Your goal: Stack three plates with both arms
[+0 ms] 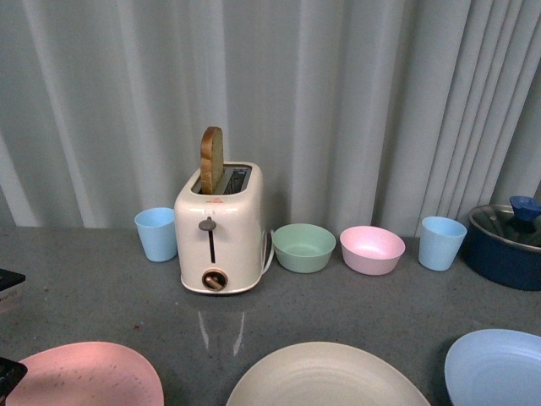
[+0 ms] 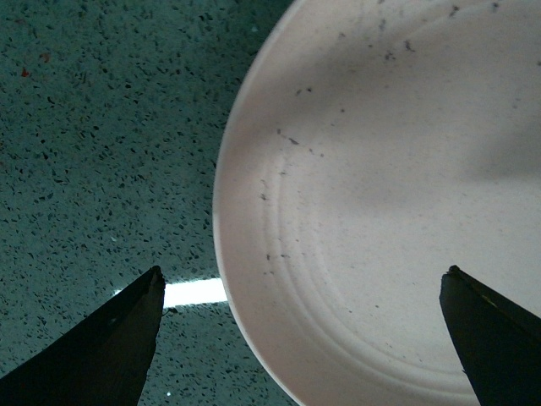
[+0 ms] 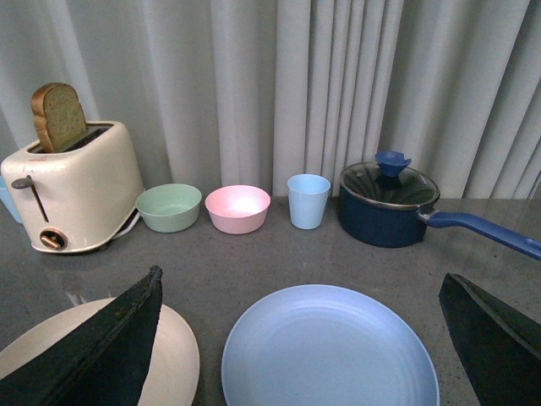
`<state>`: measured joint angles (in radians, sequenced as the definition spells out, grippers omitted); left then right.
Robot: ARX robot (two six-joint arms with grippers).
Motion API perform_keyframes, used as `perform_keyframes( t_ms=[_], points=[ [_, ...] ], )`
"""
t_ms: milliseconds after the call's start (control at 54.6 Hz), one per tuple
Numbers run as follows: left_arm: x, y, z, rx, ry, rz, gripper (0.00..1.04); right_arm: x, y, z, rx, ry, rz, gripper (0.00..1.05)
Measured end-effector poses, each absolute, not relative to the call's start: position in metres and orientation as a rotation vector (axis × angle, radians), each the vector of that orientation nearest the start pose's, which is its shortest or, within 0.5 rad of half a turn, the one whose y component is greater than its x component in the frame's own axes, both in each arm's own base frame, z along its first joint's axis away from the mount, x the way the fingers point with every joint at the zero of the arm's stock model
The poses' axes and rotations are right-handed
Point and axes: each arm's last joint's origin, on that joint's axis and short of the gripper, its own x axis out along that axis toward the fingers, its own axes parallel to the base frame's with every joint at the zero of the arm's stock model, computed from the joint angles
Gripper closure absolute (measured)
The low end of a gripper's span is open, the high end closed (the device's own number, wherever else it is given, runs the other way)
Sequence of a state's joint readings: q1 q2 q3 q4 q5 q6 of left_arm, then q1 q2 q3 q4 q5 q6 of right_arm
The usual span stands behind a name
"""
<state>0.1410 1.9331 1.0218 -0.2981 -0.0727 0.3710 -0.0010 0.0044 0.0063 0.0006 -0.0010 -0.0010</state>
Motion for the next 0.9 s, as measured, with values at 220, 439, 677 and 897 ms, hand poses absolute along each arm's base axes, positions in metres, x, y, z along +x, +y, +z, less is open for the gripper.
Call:
perform_keyframes(
  t_ms=[220,439,677,897],
  points=[
    [0.347,0.062,0.094,0.287,1.217,-0.027,0.07,0.098,0.0,0.165,-0.001,-0.002,0.0,0.07],
    [0.347,0.067,0.082,0.286,1.251,-0.048,0.07,0.098,0.0,0.165,-0.001,-0.002,0.0,0.07],
    [0.348,0.067,0.071,0.285,1.272,-0.064,0.07,0.098,0.0,0.165,-0.001,-0.002,0.0,0.07],
    [0.348,0.067,0.064,0.273,1.279,-0.079,0.27,0.098,0.0,0.165,-0.001,-0.002,0.0,0.07]
  ],
)
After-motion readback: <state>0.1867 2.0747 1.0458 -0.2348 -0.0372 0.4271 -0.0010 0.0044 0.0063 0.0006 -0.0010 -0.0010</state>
